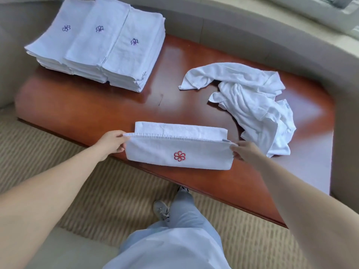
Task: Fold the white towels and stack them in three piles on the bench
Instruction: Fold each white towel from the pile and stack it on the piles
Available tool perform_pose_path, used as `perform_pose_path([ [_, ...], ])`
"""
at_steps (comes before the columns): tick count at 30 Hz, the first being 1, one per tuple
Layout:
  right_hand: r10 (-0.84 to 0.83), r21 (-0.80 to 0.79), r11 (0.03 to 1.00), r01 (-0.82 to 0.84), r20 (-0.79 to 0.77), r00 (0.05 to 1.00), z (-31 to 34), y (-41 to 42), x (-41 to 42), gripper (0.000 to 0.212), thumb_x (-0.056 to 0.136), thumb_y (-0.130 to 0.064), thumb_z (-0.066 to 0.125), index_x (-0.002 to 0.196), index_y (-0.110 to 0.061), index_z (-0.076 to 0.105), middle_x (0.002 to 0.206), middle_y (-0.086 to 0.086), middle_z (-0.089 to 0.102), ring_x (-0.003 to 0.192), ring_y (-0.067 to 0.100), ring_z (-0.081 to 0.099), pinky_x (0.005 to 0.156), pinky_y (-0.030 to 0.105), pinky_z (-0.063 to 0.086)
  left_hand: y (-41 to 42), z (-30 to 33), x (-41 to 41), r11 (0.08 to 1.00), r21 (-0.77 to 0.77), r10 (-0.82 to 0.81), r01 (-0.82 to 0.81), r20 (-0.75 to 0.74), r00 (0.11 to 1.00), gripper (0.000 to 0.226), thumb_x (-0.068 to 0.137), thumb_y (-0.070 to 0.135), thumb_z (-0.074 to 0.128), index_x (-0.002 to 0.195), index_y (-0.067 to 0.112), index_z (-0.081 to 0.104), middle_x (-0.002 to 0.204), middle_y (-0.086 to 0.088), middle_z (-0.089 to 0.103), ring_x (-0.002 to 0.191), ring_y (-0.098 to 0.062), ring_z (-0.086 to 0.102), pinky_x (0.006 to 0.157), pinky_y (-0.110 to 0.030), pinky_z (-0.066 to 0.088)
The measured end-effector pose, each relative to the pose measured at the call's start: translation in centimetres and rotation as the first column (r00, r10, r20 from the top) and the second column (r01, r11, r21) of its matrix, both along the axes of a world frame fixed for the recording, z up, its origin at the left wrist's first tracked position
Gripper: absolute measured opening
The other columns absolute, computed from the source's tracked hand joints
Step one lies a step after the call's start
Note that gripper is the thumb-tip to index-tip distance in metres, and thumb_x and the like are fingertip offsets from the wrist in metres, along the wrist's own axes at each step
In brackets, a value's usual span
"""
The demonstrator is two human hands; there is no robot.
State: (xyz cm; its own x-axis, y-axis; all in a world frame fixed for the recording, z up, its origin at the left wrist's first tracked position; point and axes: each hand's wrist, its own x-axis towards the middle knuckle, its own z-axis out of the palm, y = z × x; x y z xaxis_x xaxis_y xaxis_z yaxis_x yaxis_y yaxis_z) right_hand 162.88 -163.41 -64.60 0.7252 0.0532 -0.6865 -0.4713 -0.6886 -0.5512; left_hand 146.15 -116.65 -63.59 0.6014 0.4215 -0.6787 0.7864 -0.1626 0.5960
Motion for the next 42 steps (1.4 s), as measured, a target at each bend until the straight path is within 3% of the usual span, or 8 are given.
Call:
perform_pose_path([
  [6,-0.123,0.081,0.989,0.121,0.02,0.992,-3.8,2.9,4.4,0.019,0.095,-0.018,0.054,0.099,-0.014,0.072,0.084,0.004,0.078,0.073,0.018,0.072,0.079,0.035,0.057,-0.1,-2.9,5.8,0.987,-0.026,0.162,-0.161,0.017,0.987,0.006,0.103,0.02,0.059,0.102,0.019,0.065,0.095,-0.009,0.075,0.081,-0.02,0.069,0.077,-0.031,0.057],
  [10,-0.133,0.041,0.99,0.133,-0.005,0.991,-6.2,3.9,6.4,0.026,0.094,-0.017,0.052,0.107,-0.015,0.074,0.089,0.002,0.078,0.071,0.014,0.068,0.073,0.033,0.055,0.1,-5.3,8.3,0.982,-0.005,0.187,-0.188,-0.039,0.982,0.014,0.104,0.019,0.057,0.115,0.013,0.061,0.096,-0.008,0.076,0.081,-0.018,0.07,0.073,-0.029,0.055],
  [24,-0.159,-0.112,0.98,0.167,0.074,0.984,-9.7,5.6,7.4,0.024,0.087,-0.024,0.045,0.084,-0.022,0.068,0.079,-0.003,0.072,0.076,0.027,0.068,0.063,0.036,0.051,-1.8,-9.4,10.4,0.941,0.017,0.338,-0.338,-0.025,0.941,0.026,0.1,0.018,0.046,0.124,0.026,0.055,0.105,0.002,0.074,0.102,-0.016,0.069,0.079,-0.034,0.06],
  [27,-0.233,-0.151,0.955,0.255,0.146,0.961,-9.5,6.5,6.3,0.026,0.092,-0.025,0.044,0.106,-0.02,0.065,0.092,-0.004,0.071,0.088,0.026,0.067,0.063,0.03,0.041,-2.9,-9.3,9.5,0.954,0.058,0.288,-0.293,0.082,0.954,0.039,0.1,0.018,0.048,0.138,0.029,0.048,0.114,0.013,0.067,0.107,-0.02,0.066,0.086,-0.038,0.059],
  [30,-0.287,-0.114,0.94,0.32,0.24,0.927,-9.1,8.0,4.4,0.043,0.096,-0.028,0.046,0.139,-0.03,0.044,0.109,-0.011,0.064,0.103,0.019,0.063,0.081,0.032,0.047,-4.0,-9.6,8.3,0.977,0.213,-0.01,-0.021,0.146,0.989,0.056,0.102,0.025,0.054,0.152,0.035,0.031,0.139,0.011,0.055,0.116,-0.018,0.058,0.098,-0.037,0.048],
  [33,0.073,-0.073,0.996,-0.043,0.476,0.876,-9.8,11.6,1.3,0.049,0.097,-0.025,0.058,0.144,-0.026,0.047,0.136,-0.005,0.057,0.125,0.015,0.052,0.101,0.025,0.042,-6.5,-11.5,7.6,0.808,0.436,-0.488,0.396,0.12,0.864,0.059,0.103,0.026,0.055,0.157,0.022,0.033,0.162,-0.003,0.034,0.149,-0.023,0.031,0.122,-0.042,0.028],
  [36,0.547,-0.31,0.837,-0.451,0.495,0.675,-12.8,15.4,-2.5,0.056,0.098,-0.039,0.061,0.148,-0.017,0.051,0.155,0.007,0.046,0.146,0.032,0.037,0.12,0.046,0.029,-9.7,-14.6,7.0,0.496,0.552,-0.762,0.671,-0.094,0.641,0.058,0.106,0.046,0.038,0.161,0.033,0.022,0.171,0.001,0.009,0.158,-0.022,0.0,0.127,-0.05,0.003],
  [42,0.654,-0.535,0.756,-0.377,0.595,0.468,-17.7,15.8,-5.3,0.058,0.103,-0.057,0.044,0.155,-0.031,0.043,0.167,0.005,0.03,0.156,0.031,0.021,0.124,0.052,0.02,-10.2,-19.6,5.3,0.259,0.815,-0.803,0.518,-0.116,0.584,0.06,0.106,0.058,0.019,0.163,0.039,0.012,0.172,0.002,0.005,0.158,-0.027,0.004,0.123,-0.062,0.007],
])
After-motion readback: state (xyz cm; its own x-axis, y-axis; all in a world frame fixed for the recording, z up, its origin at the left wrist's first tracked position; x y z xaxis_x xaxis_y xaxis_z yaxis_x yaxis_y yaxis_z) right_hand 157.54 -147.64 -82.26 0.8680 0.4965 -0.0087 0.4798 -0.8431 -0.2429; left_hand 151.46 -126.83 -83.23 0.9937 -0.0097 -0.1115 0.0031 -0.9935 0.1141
